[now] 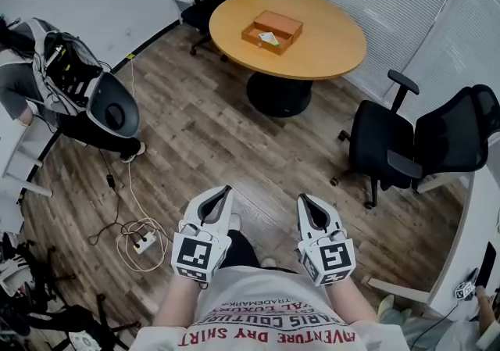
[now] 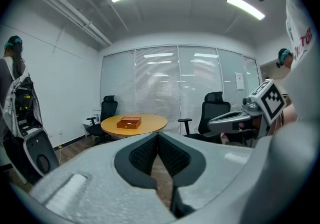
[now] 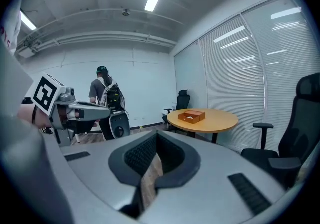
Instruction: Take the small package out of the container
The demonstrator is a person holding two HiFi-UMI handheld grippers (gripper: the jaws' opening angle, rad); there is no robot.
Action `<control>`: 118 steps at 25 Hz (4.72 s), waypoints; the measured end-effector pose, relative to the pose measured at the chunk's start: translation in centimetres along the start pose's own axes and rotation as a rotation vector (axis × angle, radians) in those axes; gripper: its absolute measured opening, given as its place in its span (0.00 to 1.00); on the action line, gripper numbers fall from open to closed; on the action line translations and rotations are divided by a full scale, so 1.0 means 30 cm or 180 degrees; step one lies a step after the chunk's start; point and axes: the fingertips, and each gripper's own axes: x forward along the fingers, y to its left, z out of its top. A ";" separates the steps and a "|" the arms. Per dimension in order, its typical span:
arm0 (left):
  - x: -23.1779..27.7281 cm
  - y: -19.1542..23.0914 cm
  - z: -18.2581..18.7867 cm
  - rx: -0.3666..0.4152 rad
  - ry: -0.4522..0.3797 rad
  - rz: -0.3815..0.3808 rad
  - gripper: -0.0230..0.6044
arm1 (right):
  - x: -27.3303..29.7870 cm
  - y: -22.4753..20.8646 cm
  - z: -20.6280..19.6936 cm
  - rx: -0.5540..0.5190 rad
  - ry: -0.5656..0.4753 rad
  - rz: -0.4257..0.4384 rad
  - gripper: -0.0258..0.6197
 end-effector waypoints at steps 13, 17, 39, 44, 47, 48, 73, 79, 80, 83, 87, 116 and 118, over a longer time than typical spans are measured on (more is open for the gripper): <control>0.275 0.429 0.091 -0.0208 -0.0216 -0.0252 0.05 | 0.477 -0.024 0.122 0.0089 0.0112 -0.0238 0.05; 0.329 0.579 0.128 -0.0243 -0.0279 -0.0365 0.05 | 0.624 -0.001 0.194 0.0040 0.0097 -0.0326 0.05; 0.759 1.025 0.141 -0.0277 -0.0138 -0.0134 0.05 | 1.256 -0.212 0.264 0.0027 0.0282 -0.0214 0.05; 1.010 1.142 0.214 -0.0310 -0.0120 -0.0072 0.05 | 1.472 -0.386 0.365 0.0110 0.0198 -0.0176 0.05; 1.166 1.176 0.270 -0.0316 -0.0115 -0.0097 0.05 | 1.583 -0.501 0.417 0.0115 0.0200 -0.0154 0.05; 1.220 1.186 0.289 -0.0302 -0.0115 -0.0115 0.05 | 1.617 -0.542 0.435 0.0110 0.0198 -0.0160 0.05; 2.204 1.407 0.427 -0.0305 0.0095 -0.1128 0.06 | 2.179 -1.097 0.496 0.0444 0.0624 -0.0881 0.05; 2.352 1.470 0.406 -0.0260 0.0191 -0.1473 0.05 | 2.309 -1.128 0.453 0.0635 0.0903 -0.1013 0.05; 2.369 1.479 0.398 -0.0255 0.0206 -0.1521 0.05 | 2.326 -1.131 0.439 0.0657 0.0956 -0.1029 0.05; 2.421 1.508 0.357 -0.0272 0.0241 -0.1674 0.05 | 2.384 -1.137 0.379 0.0747 0.1109 -0.1055 0.05; 2.504 1.547 0.296 -0.0200 0.0277 -0.1927 0.05 | 2.499 -1.148 0.272 0.0773 0.1441 -0.1049 0.05; 2.675 1.676 0.156 -0.0256 0.0580 -0.2334 0.06 | 2.765 -1.191 -0.171 0.0382 0.3020 -0.0559 0.62; 2.666 1.675 0.160 -0.0247 0.0575 -0.2323 0.05 | 2.758 -1.190 -0.173 0.0353 0.3043 -0.0512 0.61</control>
